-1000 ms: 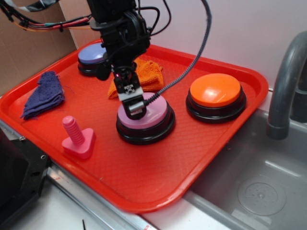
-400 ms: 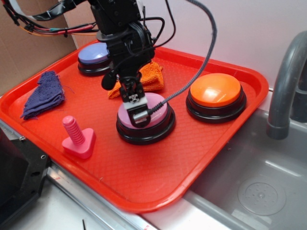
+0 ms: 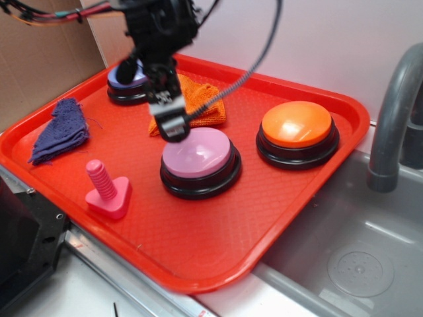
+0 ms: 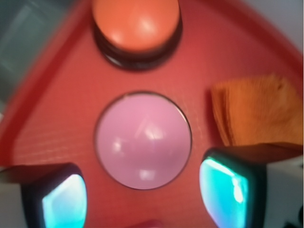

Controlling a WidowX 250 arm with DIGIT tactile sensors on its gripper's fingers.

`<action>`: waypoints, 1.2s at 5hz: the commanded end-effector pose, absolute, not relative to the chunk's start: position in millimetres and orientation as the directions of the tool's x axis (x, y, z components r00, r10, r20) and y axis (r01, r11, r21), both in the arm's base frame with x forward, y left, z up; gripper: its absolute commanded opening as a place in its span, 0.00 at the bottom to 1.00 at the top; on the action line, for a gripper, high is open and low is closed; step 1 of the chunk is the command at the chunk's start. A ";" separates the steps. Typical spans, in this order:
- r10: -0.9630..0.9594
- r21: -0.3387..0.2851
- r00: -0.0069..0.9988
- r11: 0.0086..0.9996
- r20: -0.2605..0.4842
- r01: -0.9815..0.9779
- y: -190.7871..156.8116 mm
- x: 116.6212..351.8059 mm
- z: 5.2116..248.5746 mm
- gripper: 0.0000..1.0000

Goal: Push the pink button.

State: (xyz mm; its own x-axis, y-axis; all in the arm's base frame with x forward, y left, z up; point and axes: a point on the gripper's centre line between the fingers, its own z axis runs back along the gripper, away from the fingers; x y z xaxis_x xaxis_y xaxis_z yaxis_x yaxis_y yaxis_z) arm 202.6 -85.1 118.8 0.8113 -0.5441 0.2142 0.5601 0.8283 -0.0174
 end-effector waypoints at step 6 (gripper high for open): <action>-0.399 -0.032 0.915 0.915 0.060 0.401 -79.1 199.2 154.7 1.00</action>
State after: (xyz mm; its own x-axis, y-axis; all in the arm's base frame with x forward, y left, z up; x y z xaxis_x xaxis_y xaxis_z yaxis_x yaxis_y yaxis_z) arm 194.8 -73.9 141.6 0.9132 -0.4076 0.0003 0.4073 0.9125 -0.0372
